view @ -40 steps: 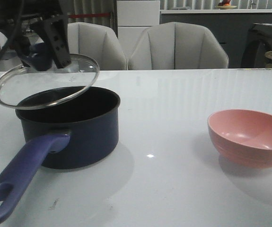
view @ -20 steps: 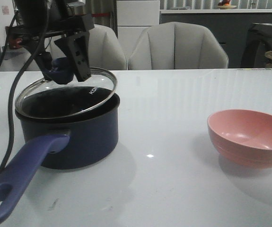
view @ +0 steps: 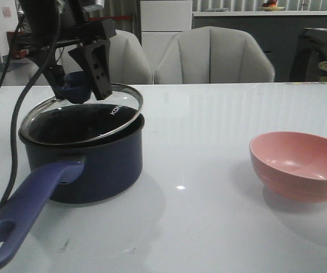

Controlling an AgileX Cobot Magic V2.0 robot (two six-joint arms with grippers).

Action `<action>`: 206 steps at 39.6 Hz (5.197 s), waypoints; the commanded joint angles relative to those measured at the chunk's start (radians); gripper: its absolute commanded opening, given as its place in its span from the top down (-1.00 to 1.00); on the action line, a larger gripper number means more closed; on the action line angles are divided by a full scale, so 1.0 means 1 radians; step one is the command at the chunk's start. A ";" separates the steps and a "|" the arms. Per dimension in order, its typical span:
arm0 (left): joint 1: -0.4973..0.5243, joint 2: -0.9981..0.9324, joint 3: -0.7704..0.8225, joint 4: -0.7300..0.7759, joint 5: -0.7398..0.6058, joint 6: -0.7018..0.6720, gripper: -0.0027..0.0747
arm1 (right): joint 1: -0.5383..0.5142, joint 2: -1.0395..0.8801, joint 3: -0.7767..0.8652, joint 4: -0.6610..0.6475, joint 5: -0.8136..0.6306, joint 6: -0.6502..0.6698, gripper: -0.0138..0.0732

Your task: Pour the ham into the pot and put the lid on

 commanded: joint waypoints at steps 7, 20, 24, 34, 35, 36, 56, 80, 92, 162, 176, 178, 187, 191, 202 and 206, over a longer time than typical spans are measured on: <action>-0.006 -0.056 -0.035 0.002 0.048 -0.015 0.63 | 0.002 0.003 -0.029 0.000 -0.073 -0.006 0.33; -0.006 -0.056 -0.035 0.002 0.048 -0.017 0.63 | 0.002 0.003 -0.029 0.000 -0.073 -0.006 0.33; -0.006 -0.056 -0.035 0.002 0.048 -0.017 0.63 | 0.002 0.003 -0.029 0.000 -0.073 -0.006 0.33; -0.006 -0.056 -0.035 0.005 0.048 -0.017 0.63 | 0.002 0.003 -0.029 0.000 -0.073 -0.006 0.33; -0.006 -0.056 -0.035 0.005 0.048 -0.017 0.63 | 0.002 0.003 -0.029 0.000 -0.073 -0.006 0.33; -0.006 -0.056 -0.035 0.005 0.048 -0.017 0.63 | 0.002 0.003 -0.029 0.000 -0.073 -0.006 0.33; -0.006 -0.063 -0.035 0.005 0.048 -0.017 0.36 | 0.002 0.003 -0.029 0.000 -0.073 -0.006 0.33; -0.006 -0.092 0.013 -0.014 0.048 -0.017 0.36 | 0.002 0.003 -0.029 0.000 -0.073 -0.006 0.33; -0.006 -0.077 0.013 -0.014 0.048 -0.017 0.36 | 0.002 0.003 -0.029 0.000 -0.073 -0.006 0.33; 0.163 -0.419 0.201 0.031 -0.016 0.011 -0.75 | 0.002 0.003 -0.029 0.000 -0.073 -0.006 0.33; 0.236 -0.733 0.501 0.039 -0.196 0.021 -0.75 | 0.002 0.003 -0.029 0.000 -0.073 -0.006 0.33; 0.237 -0.782 0.545 0.049 -0.215 0.021 -0.75 | 0.002 0.003 -0.029 0.000 -0.073 -0.006 0.33; 0.237 -1.029 0.774 0.054 -0.414 0.021 -0.74 | 0.002 0.003 -0.029 0.000 -0.073 -0.006 0.33; 0.237 -1.140 0.886 0.054 -0.510 0.021 -0.74 | 0.002 0.003 -0.029 0.000 -0.073 -0.006 0.33; 0.237 -1.515 1.167 0.100 -0.691 0.023 -0.74 | 0.002 0.003 -0.029 0.000 -0.073 -0.006 0.33; 0.237 -1.677 1.255 0.100 -0.690 0.023 -0.74 | 0.002 0.003 -0.029 0.000 -0.073 -0.006 0.33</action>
